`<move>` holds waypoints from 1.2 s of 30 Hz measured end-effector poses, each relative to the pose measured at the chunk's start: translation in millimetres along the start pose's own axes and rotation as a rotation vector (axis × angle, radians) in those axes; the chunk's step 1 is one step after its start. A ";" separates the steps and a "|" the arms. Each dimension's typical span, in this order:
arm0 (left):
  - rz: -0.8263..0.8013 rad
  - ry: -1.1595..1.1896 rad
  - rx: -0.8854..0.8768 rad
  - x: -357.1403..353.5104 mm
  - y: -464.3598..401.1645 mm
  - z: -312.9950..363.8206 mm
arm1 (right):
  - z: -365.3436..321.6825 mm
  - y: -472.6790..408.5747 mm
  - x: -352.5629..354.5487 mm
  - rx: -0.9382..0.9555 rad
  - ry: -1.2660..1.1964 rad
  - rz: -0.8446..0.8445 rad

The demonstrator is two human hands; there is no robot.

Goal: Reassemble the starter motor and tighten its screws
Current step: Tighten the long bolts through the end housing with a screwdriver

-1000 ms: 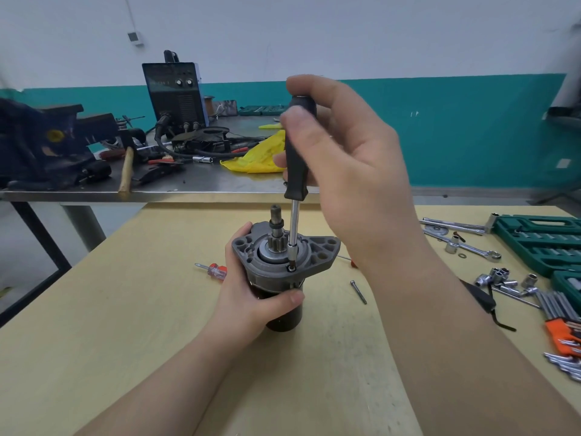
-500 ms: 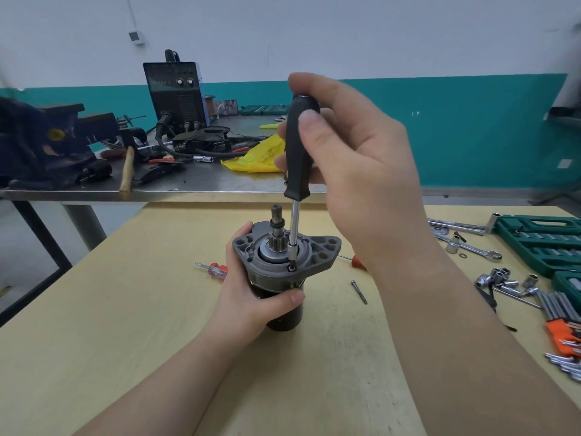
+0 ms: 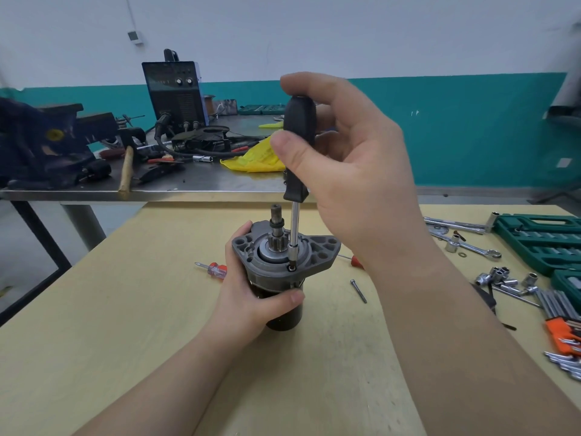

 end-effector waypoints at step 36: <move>-0.008 0.053 -0.026 -4.8 -0.8 10.5 | 4.9 -2.1 -0.7 -0.035 -0.101 -0.021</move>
Point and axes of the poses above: each hand's wrist, its own y-axis away from the middle knuckle, its own x-axis out of the back of the hand, z = x × y, the point moved 7 cm from there along -y, towards the middle knuckle, and after that the axes turned 11 degrees about -x, right-handed, at the moved point
